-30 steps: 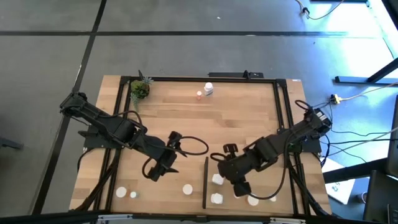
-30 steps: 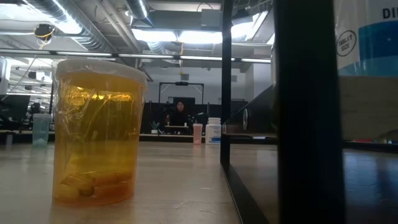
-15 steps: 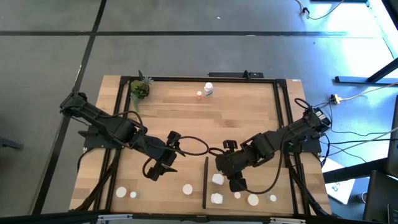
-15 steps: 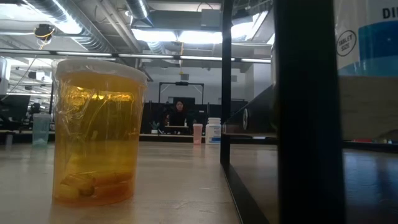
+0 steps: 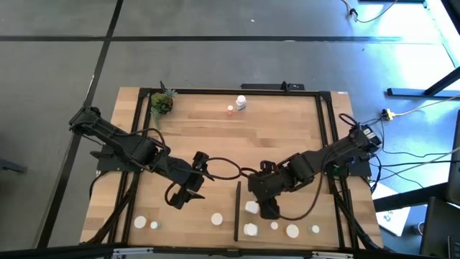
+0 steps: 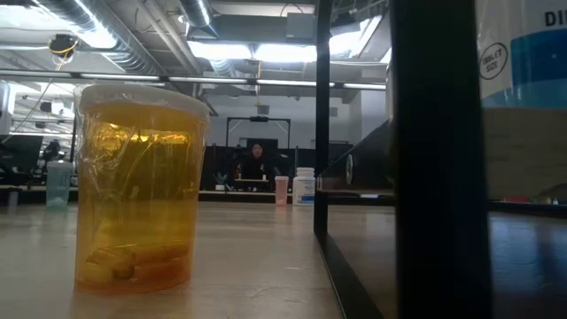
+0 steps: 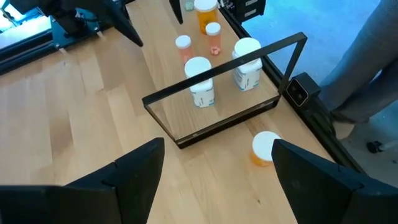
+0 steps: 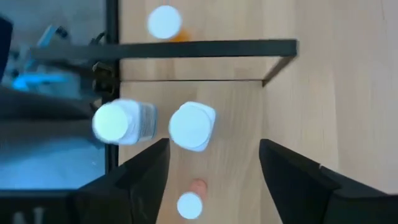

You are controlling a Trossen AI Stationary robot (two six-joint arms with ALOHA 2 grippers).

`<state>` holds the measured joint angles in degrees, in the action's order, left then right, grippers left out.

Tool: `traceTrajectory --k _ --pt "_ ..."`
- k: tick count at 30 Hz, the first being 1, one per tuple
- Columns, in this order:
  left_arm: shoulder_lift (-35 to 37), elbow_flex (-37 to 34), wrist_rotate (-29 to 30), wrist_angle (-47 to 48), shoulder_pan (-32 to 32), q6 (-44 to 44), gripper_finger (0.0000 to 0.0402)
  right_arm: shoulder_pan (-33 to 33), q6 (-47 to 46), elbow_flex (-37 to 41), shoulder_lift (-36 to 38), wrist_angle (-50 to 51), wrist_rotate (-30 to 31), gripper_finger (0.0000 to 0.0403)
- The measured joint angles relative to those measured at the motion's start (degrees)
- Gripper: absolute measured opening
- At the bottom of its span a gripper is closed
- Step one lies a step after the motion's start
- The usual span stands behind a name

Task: Pick and place medicine bottles onto shelf by color
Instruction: Put the top right pink pill bottle on the shelf

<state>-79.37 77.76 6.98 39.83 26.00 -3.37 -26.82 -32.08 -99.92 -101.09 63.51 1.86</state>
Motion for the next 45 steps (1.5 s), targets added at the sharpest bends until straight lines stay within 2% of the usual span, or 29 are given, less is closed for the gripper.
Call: traceTrajectory --k 5,9,14,45 --pt "0.0 0.0 0.0 0.4 0.0 0.2 0.0292 -0.1 -4.7 0.0 -2.5 -0.4 -0.6 0.025" --pt "0.0 0.0 0.0 0.5 0.0 0.3 0.0292 -0.1 -9.7 0.0 -4.5 -0.7 -4.5 0.025" --pt "0.0 0.0 0.0 0.5 0.0 0.2 0.0292 -0.1 -13.8 0.0 -7.0 -1.0 -4.6 0.025" --pt "0.0 0.0 -0.4 -0.1 -1.0 -0.2 0.0292 -0.1 -12.4 0.0 -8.1 -1.8 -6.0 0.0237"
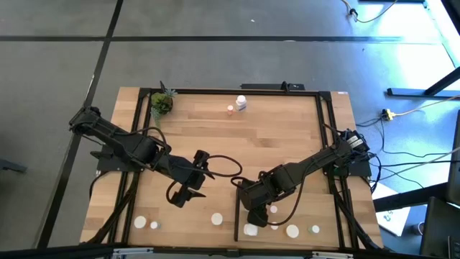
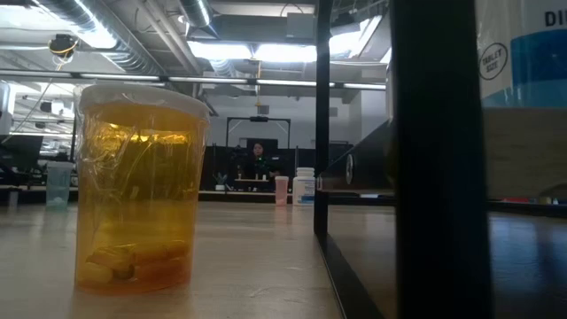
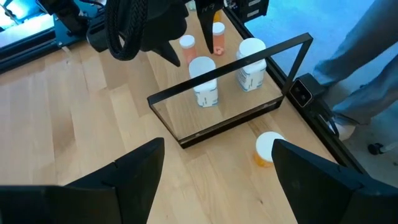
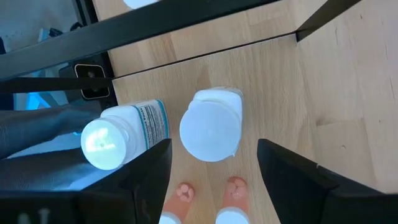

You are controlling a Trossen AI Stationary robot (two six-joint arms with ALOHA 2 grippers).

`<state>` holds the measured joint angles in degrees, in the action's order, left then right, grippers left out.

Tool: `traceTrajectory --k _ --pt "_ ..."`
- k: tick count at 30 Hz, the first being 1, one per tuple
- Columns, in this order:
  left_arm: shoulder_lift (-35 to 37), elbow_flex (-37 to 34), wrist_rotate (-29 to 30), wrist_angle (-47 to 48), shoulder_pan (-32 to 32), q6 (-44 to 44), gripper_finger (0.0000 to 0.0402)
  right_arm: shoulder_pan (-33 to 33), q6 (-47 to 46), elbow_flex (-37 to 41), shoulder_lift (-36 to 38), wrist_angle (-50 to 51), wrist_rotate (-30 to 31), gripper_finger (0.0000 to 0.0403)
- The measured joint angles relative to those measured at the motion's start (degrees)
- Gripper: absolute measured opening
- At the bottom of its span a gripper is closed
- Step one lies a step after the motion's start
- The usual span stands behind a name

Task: Pick and place medicine bottles onto shelf by color
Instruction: Put the top right pink pill bottle on the shelf

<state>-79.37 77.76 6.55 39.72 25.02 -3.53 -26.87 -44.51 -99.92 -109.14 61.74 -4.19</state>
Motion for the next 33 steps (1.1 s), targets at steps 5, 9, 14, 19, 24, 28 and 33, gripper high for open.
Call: traceTrajectory --k 5,9,14,19,24,28,33 --pt "0.0 0.0 0.0 0.0 0.0 0.0 0.0292 0.0 0.0 0.0 0.0 -1.6 0.0 0.0237" --pt "0.0 0.0 0.0 0.0 0.0 0.0 0.0292 0.0 -0.2 0.0 0.0 -2.3 0.0 0.0237" --pt "0.0 0.0 0.0 0.1 0.0 0.0 0.0292 0.0 -1.8 0.0 0.0 -2.5 2.9 0.0237" --pt "0.0 0.0 0.0 0.1 0.0 0.0 0.0292 0.0 -1.5 0.0 0.0 -2.0 5.8 0.0237" --pt "0.0 0.0 0.0 0.1 0.0 0.0 0.0292 0.0 2.8 0.0 -0.1 -1.4 4.0 0.0237" --pt "0.0 0.0 0.0 0.1 0.0 0.0 0.0292 -0.4 2.7 0.0 -0.1 -1.3 2.9 0.0237" --pt "0.0 0.0 0.0 0.1 0.0 0.0 0.0292 -1.0 3.1 0.0 -0.2 -1.4 5.5 0.0238"
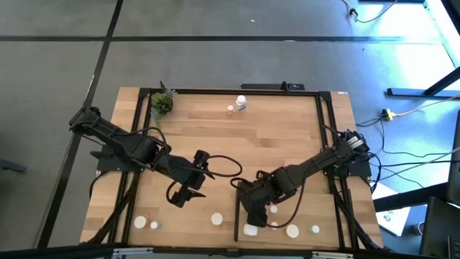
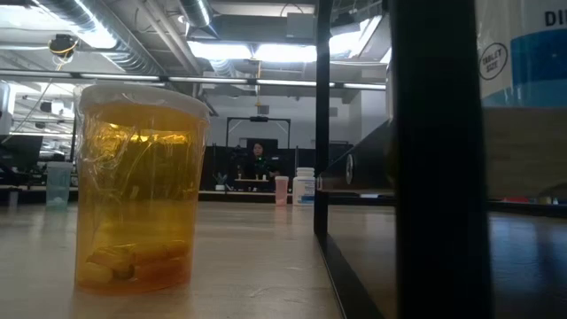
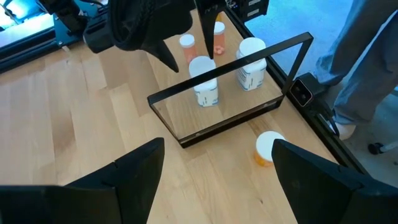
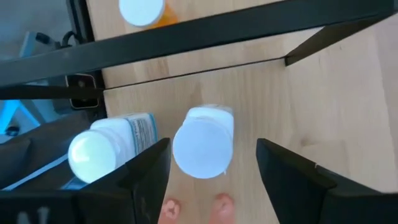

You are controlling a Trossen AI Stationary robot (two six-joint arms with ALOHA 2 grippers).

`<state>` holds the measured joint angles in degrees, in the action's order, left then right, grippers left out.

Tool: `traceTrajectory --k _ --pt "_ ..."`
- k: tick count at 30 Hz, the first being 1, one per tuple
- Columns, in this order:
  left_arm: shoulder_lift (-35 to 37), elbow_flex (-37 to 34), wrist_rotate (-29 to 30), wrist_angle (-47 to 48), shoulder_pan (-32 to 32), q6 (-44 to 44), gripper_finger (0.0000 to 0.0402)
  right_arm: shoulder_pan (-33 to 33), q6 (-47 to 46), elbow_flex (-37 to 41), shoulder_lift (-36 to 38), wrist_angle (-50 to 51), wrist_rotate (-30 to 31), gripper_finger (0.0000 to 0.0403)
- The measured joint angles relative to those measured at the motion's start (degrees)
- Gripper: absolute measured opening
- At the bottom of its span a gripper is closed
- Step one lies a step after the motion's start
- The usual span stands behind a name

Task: Pick and place medicine bottles onto shelf by color
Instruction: Put the top right pink pill bottle on the shelf

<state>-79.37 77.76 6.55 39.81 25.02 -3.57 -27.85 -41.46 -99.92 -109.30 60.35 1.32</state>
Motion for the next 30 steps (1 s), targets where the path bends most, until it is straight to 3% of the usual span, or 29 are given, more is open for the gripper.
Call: traceTrajectory --k 12,30 --pt "0.0 0.0 0.0 0.0 0.0 0.0 0.0292 -0.1 0.1 0.0 0.0 0.4 1.7 0.0303" --pt "0.0 0.0 0.0 0.0 0.0 0.0 0.0292 -0.1 -1.6 0.0 -2.8 0.2 -1.4 0.0306"
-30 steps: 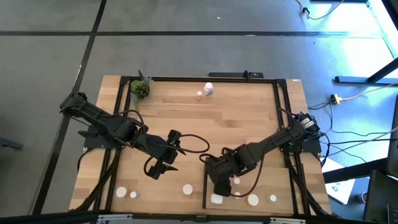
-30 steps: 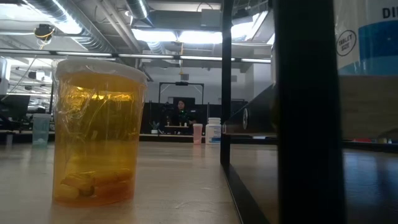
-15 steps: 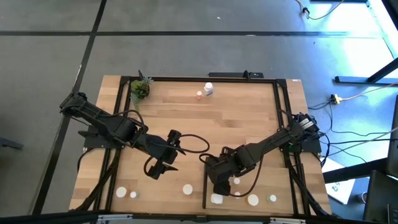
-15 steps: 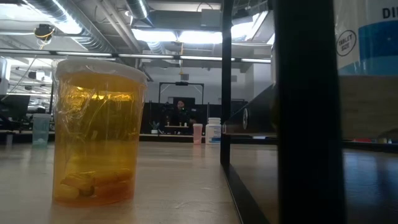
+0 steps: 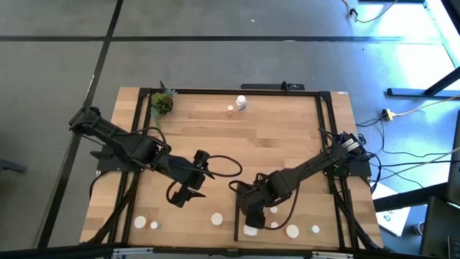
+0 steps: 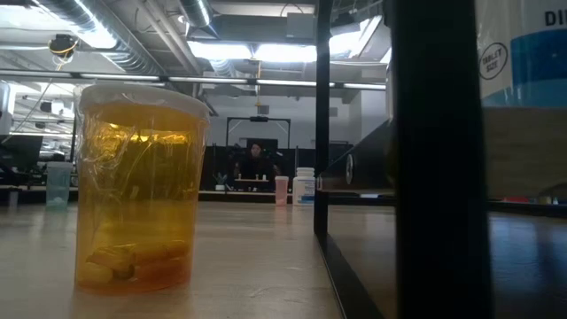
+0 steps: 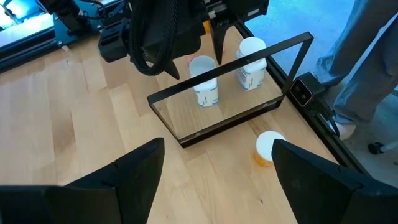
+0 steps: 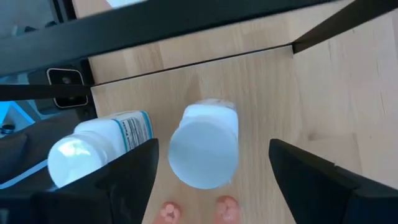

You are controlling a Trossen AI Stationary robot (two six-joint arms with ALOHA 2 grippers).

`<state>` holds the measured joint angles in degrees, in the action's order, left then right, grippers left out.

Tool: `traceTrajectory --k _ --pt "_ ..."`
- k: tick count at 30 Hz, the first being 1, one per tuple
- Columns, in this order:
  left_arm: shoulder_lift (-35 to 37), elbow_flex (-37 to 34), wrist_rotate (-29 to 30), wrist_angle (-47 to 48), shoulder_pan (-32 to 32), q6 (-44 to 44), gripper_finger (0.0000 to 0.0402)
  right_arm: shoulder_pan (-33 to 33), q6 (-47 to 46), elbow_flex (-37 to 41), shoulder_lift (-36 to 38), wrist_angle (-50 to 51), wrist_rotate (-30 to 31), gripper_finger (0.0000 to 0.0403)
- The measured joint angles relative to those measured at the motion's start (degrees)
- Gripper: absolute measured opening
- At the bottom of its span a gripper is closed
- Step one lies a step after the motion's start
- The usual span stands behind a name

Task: Pick and place medicine bottles onto shelf by color
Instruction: Put the top right pink pill bottle on the shelf

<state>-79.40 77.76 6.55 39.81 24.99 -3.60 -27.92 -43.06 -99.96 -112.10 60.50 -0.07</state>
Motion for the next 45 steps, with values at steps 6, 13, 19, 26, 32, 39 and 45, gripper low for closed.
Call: traceTrajectory --k 6,13,19,26,32,39,45 --pt "0.0 0.0 0.0 0.0 0.0 0.0 0.0292 0.0 0.3 0.0 -0.2 0.1 -0.1 0.0306" --pt "0.0 0.0 0.0 0.0 0.0 0.0 0.0292 0.0 1.7 0.0 -0.8 0.1 -0.5 0.0306" --pt "0.0 0.0 0.0 0.0 0.0 0.0 0.0292 0.0 3.1 0.0 -1.1 -0.6 -1.6 0.0306" --pt "0.0 0.0 0.0 0.0 0.0 0.0 0.0292 0.0 4.5 0.0 -1.1 -1.2 -1.7 0.0306" --pt "0.0 0.0 0.0 0.0 0.0 0.0 0.0292 0.1 4.8 0.0 -1.1 -1.3 -3.2 0.0306" --pt "0.0 0.0 0.0 0.0 0.0 0.0 0.0292 0.1 4.8 0.0 -1.1 -2.1 -4.7 0.0306" --pt "0.0 0.0 0.0 0.0 0.0 0.0 0.0292 0.1 5.9 0.0 -1.1 -3.1 -4.7 0.0306"
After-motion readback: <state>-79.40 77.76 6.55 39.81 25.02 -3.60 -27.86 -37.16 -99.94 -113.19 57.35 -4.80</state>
